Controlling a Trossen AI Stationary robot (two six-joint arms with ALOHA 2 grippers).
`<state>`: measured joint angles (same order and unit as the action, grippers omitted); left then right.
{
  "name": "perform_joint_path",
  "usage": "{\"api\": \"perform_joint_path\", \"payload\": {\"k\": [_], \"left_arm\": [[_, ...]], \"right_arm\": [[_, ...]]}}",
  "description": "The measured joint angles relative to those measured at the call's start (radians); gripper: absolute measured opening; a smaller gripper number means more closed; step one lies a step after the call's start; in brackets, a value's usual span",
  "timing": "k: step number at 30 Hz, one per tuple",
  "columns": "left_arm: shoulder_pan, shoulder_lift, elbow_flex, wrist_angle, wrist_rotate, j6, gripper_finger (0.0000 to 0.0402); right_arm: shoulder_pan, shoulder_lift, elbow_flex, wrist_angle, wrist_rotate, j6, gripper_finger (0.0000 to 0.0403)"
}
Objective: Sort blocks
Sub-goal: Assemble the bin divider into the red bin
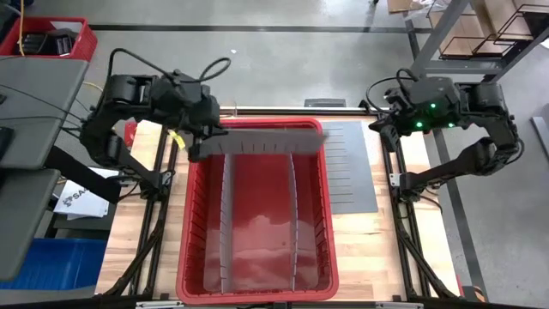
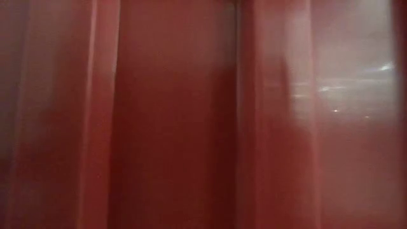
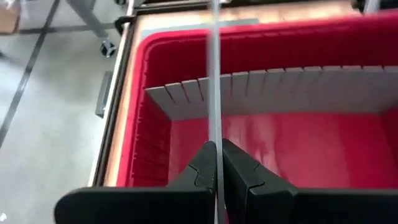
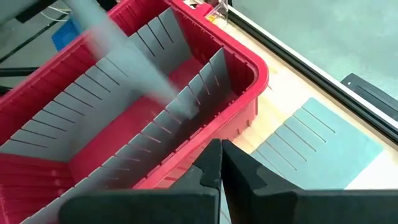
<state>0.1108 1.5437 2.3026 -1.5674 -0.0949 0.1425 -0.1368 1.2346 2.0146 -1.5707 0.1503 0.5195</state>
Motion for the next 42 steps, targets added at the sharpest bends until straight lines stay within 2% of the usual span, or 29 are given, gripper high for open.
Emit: {"api": "perform_joint_path", "payload": {"k": [4,8,14,22,30,37,42], "left_arm": [[0.001,-0.013,-0.069,0.034,0.073,-0.029,0.0000],[-0.002,-0.041,-0.112,0.130,0.082,-0.052,0.0000],[-0.003,-0.078,-0.163,0.205,0.060,-0.061,0.0000],[-0.023,-0.150,-0.382,0.333,0.053,-0.062,0.0000],[-0.016,-0.285,-0.560,0.434,0.048,-0.028,0.0000],[0.019,-0.365,-0.666,0.467,0.026,0.006,0.0000],[0.033,-0.372,-0.689,0.505,0.106,0.010,0.0000]], "right_arm": [[0.000,0.002,0.000,0.000,-0.001,-0.004,0.0000],[0.000,0.007,0.000,0.000,-0.001,-0.026,0.0000],[0.000,0.009,0.000,0.000,-0.002,-0.027,0.0000],[0.000,0.009,0.000,0.000,-0.002,-0.023,0.0000],[0.000,0.009,0.000,0.000,-0.002,-0.002,0.0000],[0.000,0.009,0.000,0.000,0.002,0.026,0.0000],[0.000,0.010,0.000,0.004,0.004,0.042,0.0000]]}}
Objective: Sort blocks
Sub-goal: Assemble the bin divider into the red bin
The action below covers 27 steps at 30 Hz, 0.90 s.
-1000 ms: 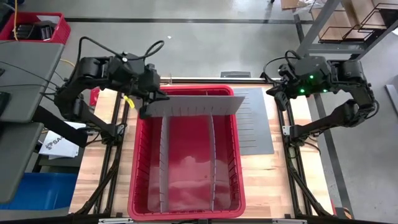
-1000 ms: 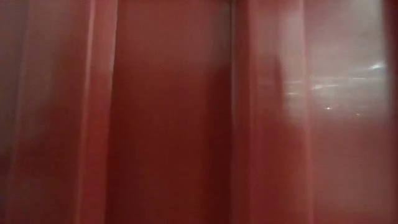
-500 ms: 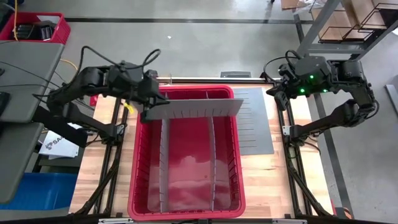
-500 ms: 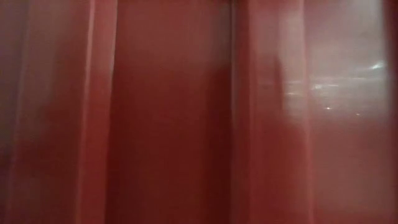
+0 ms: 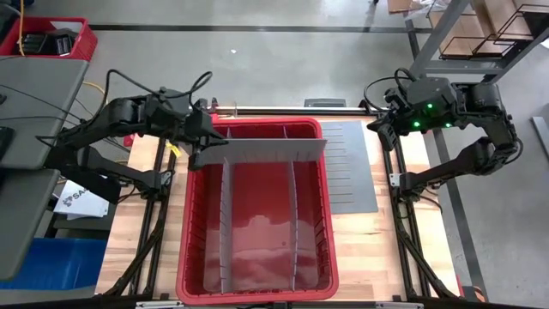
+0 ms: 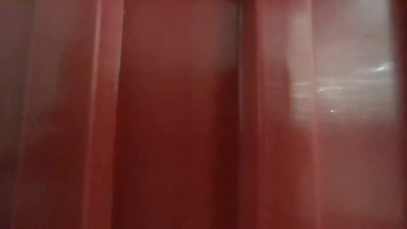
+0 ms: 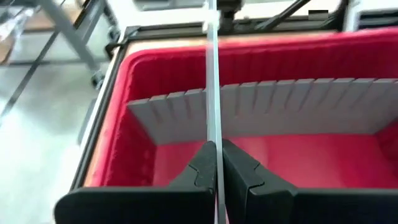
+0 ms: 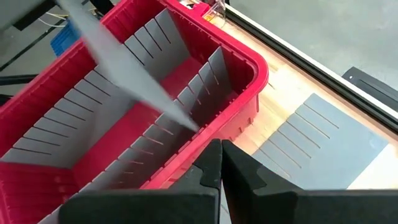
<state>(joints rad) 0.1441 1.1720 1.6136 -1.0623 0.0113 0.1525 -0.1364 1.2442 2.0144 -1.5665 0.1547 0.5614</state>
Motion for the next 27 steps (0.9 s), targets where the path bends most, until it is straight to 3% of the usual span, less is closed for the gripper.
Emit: {"api": "perform_joint_path", "payload": {"k": [27], "left_arm": [[0.008,-0.014,0.001,-0.030,0.011,0.041,0.0000]], "right_arm": [[0.000,0.000,0.000,0.007,0.010,0.018,0.0000]]}}
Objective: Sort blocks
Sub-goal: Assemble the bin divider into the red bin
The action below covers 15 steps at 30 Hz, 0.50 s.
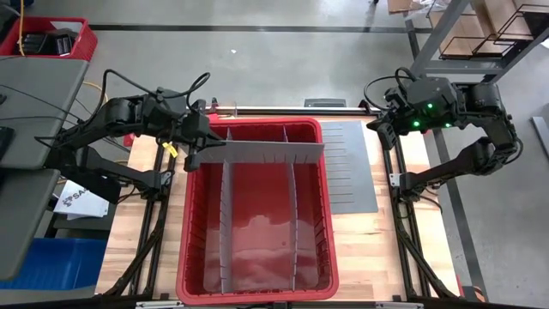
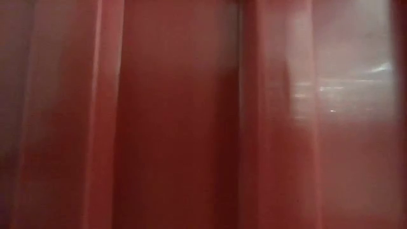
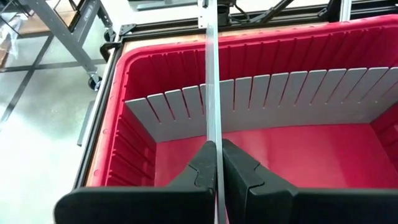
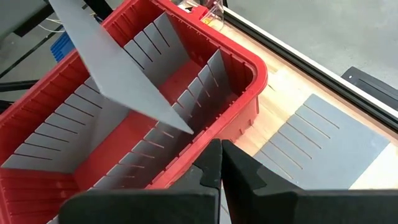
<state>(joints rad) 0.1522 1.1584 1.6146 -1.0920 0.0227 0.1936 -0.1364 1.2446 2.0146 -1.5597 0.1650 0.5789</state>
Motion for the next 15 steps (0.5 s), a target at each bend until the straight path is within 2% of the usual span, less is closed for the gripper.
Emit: {"api": "perform_joint_path", "payload": {"k": [15], "left_arm": [[0.000,0.021,0.000,0.021,0.018,0.008,0.0000]], "right_arm": [[0.000,0.000,0.000,0.000,0.001,-0.003,0.0000]]}}
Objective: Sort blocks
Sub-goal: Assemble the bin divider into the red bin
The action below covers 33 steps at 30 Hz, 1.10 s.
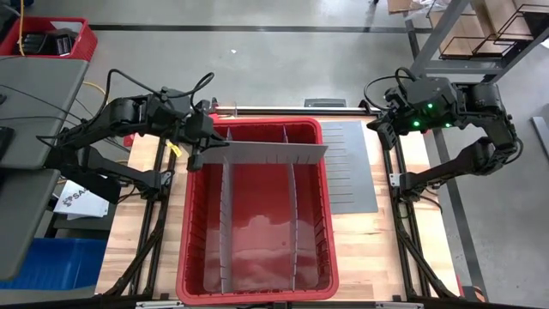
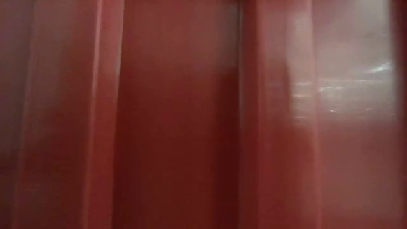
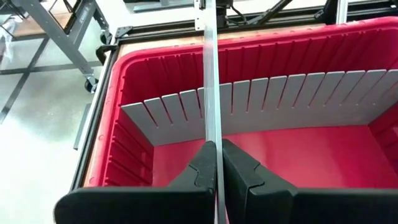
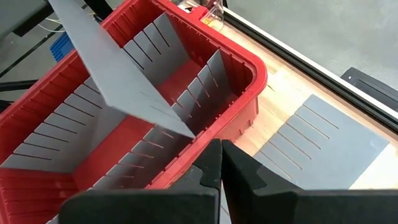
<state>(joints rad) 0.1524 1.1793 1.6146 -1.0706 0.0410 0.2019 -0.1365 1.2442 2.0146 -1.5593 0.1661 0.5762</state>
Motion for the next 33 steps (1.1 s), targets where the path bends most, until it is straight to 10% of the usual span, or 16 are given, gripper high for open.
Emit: {"api": "perform_joint_path", "payload": {"k": [33], "left_arm": [[0.000,0.003,0.000,0.027,-0.001,-0.015,0.0000]], "right_arm": [[0.000,0.000,0.000,0.000,0.000,-0.015,0.0000]]}}
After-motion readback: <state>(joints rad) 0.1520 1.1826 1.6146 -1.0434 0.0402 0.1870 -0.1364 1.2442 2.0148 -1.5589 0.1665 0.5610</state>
